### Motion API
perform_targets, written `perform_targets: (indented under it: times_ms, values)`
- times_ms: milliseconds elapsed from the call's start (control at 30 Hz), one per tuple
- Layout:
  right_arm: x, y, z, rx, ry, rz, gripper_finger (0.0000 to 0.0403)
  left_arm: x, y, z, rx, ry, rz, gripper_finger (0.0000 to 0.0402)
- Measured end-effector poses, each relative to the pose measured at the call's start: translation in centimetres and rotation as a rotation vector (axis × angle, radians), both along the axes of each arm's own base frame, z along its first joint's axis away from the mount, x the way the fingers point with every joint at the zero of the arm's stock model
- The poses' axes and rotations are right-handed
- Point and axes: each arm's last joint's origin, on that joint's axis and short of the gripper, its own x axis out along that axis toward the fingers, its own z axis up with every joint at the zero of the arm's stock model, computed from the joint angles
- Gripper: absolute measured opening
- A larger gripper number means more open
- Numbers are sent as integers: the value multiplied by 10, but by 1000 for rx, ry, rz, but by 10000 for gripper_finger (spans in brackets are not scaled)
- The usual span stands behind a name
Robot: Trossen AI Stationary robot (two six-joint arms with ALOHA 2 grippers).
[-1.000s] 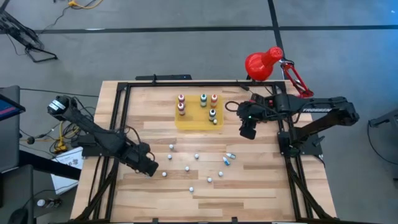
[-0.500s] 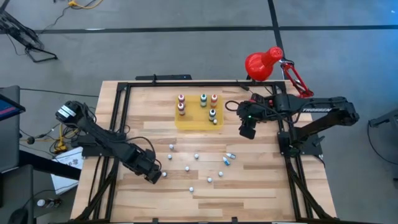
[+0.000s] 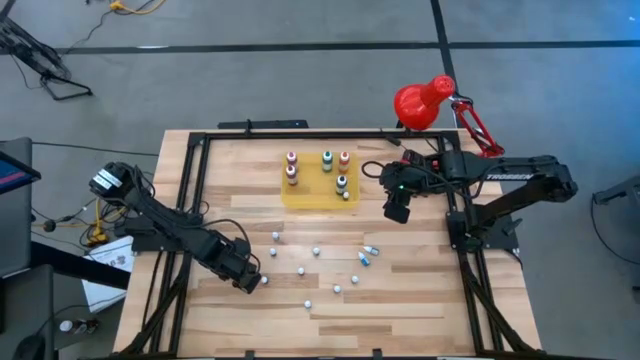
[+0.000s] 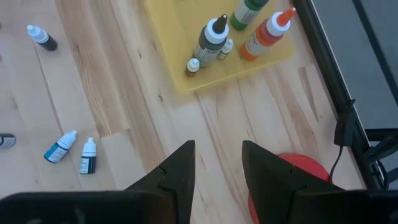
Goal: Pick & Place food coloring
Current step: Put the small white food coloring in the bin
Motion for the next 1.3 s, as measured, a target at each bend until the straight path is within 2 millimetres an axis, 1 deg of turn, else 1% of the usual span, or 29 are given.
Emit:
perform_targets:
  times_ms: [300,400,567,633,733,867,1000,1133,1233,1300]
  values:
    - [0,0,0,0,-1,0,123,0,-1,0,-19,9,-7,76]
    - [0,0,0,0,-2,0,123,0,0,1,-21,8,-5,47]
    - [0,0,0,0,-1,0,123,3,4,3,-23,-4,-11,46]
    - [0,0,0,0,-1,0,123,7,6,8,-22,-14,-23,56]
    - [0,0,0,0,0,0,122,14,10,23,-18,-33,-61,69]
    - [0,0,0,-1,1,3,122,25,24,46,26,-21,-96,61]
    - [0,0,0,-7,5,17,122,35,43,76,113,-21,-117,55]
    - [0,0,0,-7,10,17,122,47,67,108,249,-77,-152,64]
    - [0,0,0,-8,10,17,122,56,90,121,340,-129,-166,65]
    - [0,0,0,-8,10,17,122,62,107,122,382,-153,-171,62]
